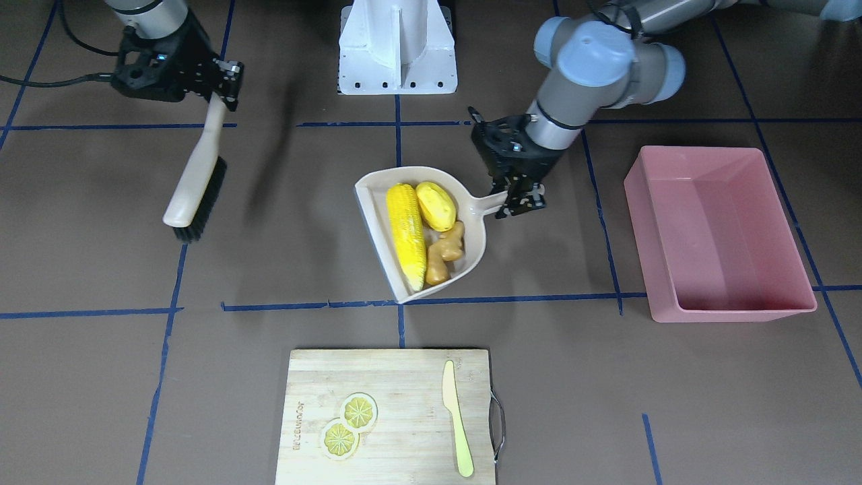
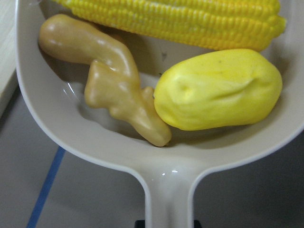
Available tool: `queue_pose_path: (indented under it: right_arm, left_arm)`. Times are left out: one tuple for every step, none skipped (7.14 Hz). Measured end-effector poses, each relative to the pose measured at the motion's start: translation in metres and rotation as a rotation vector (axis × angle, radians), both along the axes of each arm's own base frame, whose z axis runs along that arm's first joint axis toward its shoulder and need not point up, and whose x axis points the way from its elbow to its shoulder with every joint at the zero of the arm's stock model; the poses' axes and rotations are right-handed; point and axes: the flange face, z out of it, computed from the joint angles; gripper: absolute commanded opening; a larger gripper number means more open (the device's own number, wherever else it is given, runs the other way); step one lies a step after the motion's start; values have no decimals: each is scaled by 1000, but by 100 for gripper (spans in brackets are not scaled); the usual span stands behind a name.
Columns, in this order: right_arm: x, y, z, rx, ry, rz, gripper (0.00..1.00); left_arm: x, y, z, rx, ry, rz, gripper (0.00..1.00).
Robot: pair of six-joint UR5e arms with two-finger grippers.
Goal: Sweep and dump trash into bin
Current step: 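Lift the loaded dustpan with the left gripper over the pink bin while the right withdraws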
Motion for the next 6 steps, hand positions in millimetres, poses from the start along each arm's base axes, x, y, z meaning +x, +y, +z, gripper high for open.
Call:
queue_pose_path:
  right_arm:
    - [8, 0, 15, 13, 32, 3, 0]
    - [13, -1, 26, 30, 59, 4, 0]
    - [16, -3, 32, 42, 73, 0, 0]
    - [19, -4, 36, 48, 80, -1, 0]
    - [21, -5, 39, 50, 86, -1, 0]
    - [24, -5, 45, 49, 95, -2, 0]
  left_arm:
    - [-49, -20, 11, -34, 19, -12, 0]
    - [-108, -37, 22, -60, 45, -29, 0]
    - [-171, -49, 42, -66, 58, -44, 0]
    - [-231, -53, 76, -32, 44, -44, 0]
    - [-283, -48, 120, 18, 2, -41, 0]
    - [-324, -41, 159, 48, -41, -47, 0]
